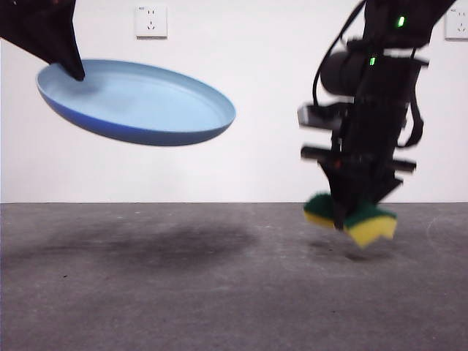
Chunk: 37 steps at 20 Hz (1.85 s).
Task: Pick up the plate,pick up the cloth,clean the plate with the cloth
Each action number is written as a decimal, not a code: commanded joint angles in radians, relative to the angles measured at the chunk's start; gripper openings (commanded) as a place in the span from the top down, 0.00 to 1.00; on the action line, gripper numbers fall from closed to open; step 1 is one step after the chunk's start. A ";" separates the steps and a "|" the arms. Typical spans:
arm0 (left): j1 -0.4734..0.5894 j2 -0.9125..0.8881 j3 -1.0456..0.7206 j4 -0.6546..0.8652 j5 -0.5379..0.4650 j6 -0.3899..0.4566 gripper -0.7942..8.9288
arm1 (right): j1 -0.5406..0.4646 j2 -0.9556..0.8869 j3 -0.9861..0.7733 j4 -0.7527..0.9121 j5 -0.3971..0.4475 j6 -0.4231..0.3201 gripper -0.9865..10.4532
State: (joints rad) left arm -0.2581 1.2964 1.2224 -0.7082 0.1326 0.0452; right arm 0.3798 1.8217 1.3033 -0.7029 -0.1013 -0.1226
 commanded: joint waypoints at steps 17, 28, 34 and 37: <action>-0.259 0.163 -0.002 0.189 0.111 -0.152 0.93 | 0.260 -0.285 -0.002 0.210 -0.129 0.107 0.93; -0.207 0.163 -0.002 0.305 0.110 -0.204 0.93 | 0.310 -0.247 -0.002 -0.013 -0.008 0.061 0.93; -0.198 0.163 -0.002 0.203 0.190 -0.192 0.93 | 0.224 -0.255 -0.002 0.116 0.310 0.103 0.93; -0.213 0.163 -0.002 0.216 0.220 -0.192 0.93 | 0.209 -0.255 -0.002 0.233 0.179 0.121 0.93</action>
State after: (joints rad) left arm -0.4530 1.4601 1.2221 -0.4995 0.2951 -0.1581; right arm 0.5930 1.5620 1.3033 -0.5140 0.1146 -0.0246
